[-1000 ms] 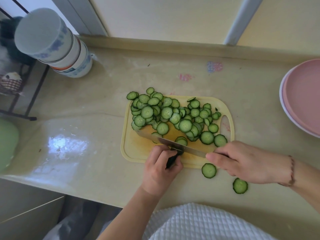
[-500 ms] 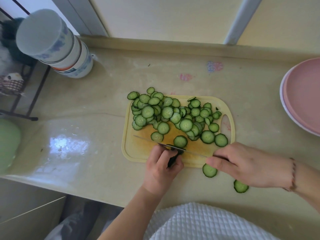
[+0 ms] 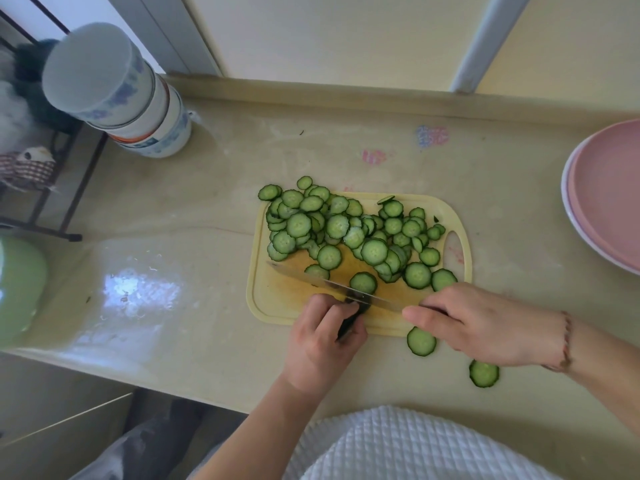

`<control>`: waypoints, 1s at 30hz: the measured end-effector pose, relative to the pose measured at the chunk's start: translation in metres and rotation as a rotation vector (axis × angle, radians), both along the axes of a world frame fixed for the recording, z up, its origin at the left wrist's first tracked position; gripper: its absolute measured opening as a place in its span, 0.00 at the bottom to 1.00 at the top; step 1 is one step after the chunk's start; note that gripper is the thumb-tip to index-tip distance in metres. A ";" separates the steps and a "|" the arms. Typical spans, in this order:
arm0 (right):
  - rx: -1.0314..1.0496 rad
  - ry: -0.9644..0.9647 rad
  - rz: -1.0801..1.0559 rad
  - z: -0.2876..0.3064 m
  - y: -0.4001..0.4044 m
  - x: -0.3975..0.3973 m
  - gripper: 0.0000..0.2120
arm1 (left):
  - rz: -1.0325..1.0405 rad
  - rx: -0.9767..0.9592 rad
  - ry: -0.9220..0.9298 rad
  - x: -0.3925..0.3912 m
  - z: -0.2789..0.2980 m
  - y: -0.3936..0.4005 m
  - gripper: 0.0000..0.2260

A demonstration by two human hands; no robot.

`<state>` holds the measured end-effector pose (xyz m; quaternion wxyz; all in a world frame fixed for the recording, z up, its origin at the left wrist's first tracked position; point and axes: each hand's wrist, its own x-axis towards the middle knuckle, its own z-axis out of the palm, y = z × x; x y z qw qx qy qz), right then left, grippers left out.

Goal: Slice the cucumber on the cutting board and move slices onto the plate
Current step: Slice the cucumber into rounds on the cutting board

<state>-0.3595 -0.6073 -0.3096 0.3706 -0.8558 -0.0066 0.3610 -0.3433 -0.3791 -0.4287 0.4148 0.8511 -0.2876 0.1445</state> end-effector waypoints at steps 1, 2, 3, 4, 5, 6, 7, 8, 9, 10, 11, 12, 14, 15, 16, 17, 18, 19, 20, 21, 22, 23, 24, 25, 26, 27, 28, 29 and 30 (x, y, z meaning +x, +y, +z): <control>0.009 0.002 -0.002 0.003 -0.001 -0.002 0.30 | 0.007 0.003 0.003 -0.001 0.000 0.000 0.09; 0.012 -0.003 -0.002 0.005 -0.002 -0.003 0.31 | 0.013 0.005 0.006 -0.001 0.000 -0.001 0.09; 0.010 -0.009 -0.003 0.007 -0.003 -0.004 0.31 | 0.018 0.005 0.008 -0.002 0.000 -0.001 0.08; 0.005 -0.014 0.000 0.008 -0.004 -0.006 0.31 | 0.024 0.004 0.010 -0.002 0.000 0.000 0.08; -0.001 -0.020 0.007 0.009 -0.004 -0.007 0.30 | 0.029 0.002 0.014 -0.002 0.000 0.000 0.09; -0.005 -0.027 0.018 0.011 -0.005 -0.008 0.30 | 0.035 -0.001 0.018 -0.002 0.001 0.000 0.09; -0.007 -0.031 0.026 0.012 -0.005 -0.008 0.30 | 0.040 -0.002 0.022 -0.002 0.001 0.000 0.09; -0.008 -0.033 0.027 0.013 -0.005 -0.009 0.30 | 0.041 -0.003 0.024 -0.001 0.002 -0.001 0.09; -0.012 -0.036 0.026 0.012 -0.005 -0.010 0.30 | 0.039 -0.005 0.025 -0.001 0.003 -0.001 0.09; -0.020 -0.039 0.027 0.012 -0.005 -0.010 0.30 | 0.035 -0.008 0.025 -0.001 0.003 -0.001 0.09; -0.028 -0.040 0.028 0.012 -0.004 -0.011 0.30 | 0.031 -0.013 0.025 -0.001 0.004 -0.001 0.08; -0.036 -0.038 0.031 0.011 -0.004 -0.011 0.30 | 0.026 -0.017 0.027 -0.002 0.004 -0.002 0.07; -0.039 -0.024 0.033 0.009 -0.002 -0.011 0.30 | 0.026 -0.017 0.026 -0.001 0.005 -0.002 0.08; -0.035 -0.020 0.034 0.008 -0.002 -0.010 0.30 | 0.032 -0.014 0.023 -0.001 0.005 -0.002 0.09; -0.031 -0.017 0.031 0.007 -0.001 -0.010 0.31 | 0.036 -0.014 0.023 -0.001 0.005 -0.003 0.10; -0.030 -0.016 0.029 0.005 0.001 -0.009 0.31 | 0.036 -0.017 0.025 0.000 0.006 -0.003 0.09; -0.036 -0.020 0.031 0.002 0.003 -0.008 0.31 | 0.031 -0.020 0.026 0.000 0.006 -0.003 0.09; -0.048 -0.025 0.035 -0.002 0.006 -0.006 0.30 | 0.025 -0.018 0.026 0.000 0.006 -0.003 0.09; -0.062 -0.029 0.040 -0.006 0.009 -0.005 0.30 | 0.021 -0.015 0.026 -0.001 0.006 -0.003 0.09; -0.070 -0.033 0.043 -0.011 0.011 -0.003 0.31 | 0.020 -0.014 0.029 -0.001 0.006 -0.003 0.09; -0.074 -0.041 0.043 -0.015 0.012 -0.001 0.31 | 0.021 -0.014 0.035 -0.001 0.006 -0.003 0.09; -0.073 -0.048 0.036 -0.018 0.012 0.001 0.32 | 0.023 -0.012 0.038 -0.002 0.006 -0.002 0.09; -0.068 -0.049 0.028 -0.020 0.011 0.003 0.32 | 0.025 -0.008 0.035 -0.002 0.006 -0.002 0.08; -0.058 -0.044 0.021 -0.021 0.010 0.005 0.31 | 0.025 -0.004 0.029 -0.002 0.006 -0.001 0.08; -0.044 -0.032 0.010 -0.019 0.008 0.007 0.31 | 0.020 0.000 0.022 -0.002 0.006 0.000 0.09; -0.029 -0.021 -0.003 -0.019 0.006 0.009 0.30 | 0.012 0.003 0.016 -0.002 0.006 0.001 0.09; -0.016 -0.016 -0.015 -0.017 0.004 0.010 0.29 | 0.005 0.010 0.012 -0.002 0.007 0.002 0.08; -0.008 -0.014 -0.028 -0.016 0.002 0.011 0.29 | 0.003 0.021 0.011 -0.002 0.008 0.002 0.07; -0.008 -0.014 -0.040 -0.014 0.000 0.011 0.29 | 0.005 0.035 0.013 -0.001 0.008 0.003 0.06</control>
